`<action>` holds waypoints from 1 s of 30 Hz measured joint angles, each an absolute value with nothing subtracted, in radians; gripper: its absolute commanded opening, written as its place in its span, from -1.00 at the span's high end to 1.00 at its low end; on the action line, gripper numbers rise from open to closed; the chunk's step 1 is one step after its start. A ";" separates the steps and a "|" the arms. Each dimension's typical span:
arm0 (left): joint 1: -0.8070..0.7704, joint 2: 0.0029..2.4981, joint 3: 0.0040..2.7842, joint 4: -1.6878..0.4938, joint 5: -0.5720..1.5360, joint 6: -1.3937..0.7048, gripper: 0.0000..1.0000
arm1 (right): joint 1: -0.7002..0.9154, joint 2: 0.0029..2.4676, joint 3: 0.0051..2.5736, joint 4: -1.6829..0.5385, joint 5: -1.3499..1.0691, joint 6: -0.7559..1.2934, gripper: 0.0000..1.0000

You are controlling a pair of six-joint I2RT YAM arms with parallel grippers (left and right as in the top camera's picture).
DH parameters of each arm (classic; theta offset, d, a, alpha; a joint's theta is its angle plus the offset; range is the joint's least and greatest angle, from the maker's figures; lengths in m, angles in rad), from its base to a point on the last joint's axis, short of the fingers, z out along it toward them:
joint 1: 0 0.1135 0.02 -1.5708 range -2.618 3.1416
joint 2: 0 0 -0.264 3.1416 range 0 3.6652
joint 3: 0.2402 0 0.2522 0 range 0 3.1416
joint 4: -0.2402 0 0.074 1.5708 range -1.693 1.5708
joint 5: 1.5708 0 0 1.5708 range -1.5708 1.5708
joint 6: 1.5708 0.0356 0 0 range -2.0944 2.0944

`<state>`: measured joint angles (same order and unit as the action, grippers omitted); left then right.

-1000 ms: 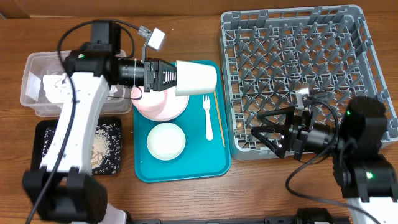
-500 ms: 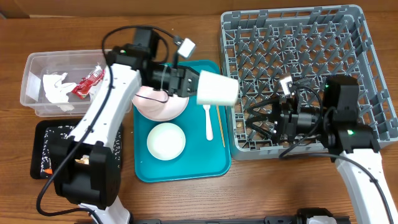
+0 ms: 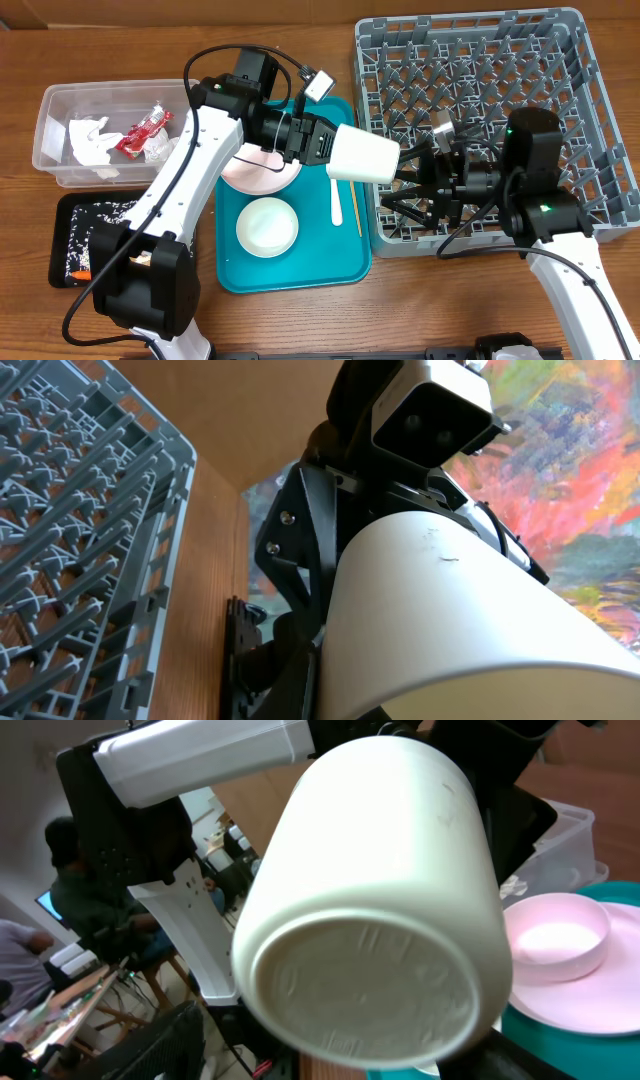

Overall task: Sort waste into correct bins and load items into the dishwasher
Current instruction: 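Hand the white cup from the left gripper to the right gripper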

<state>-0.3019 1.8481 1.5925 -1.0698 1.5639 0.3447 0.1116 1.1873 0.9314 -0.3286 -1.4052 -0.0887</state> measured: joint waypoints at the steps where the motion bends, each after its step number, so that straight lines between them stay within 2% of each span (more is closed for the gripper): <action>1: -0.305 1.848 1.592 -1.070 1.564 0.345 0.92 | 0.117 1.189 0.931 -0.319 -1.400 -0.088 -0.50; 30: -0.319 1.848 1.598 -1.108 1.549 0.367 0.91 | 0.125 1.192 0.931 -0.130 -1.335 -0.013 -0.50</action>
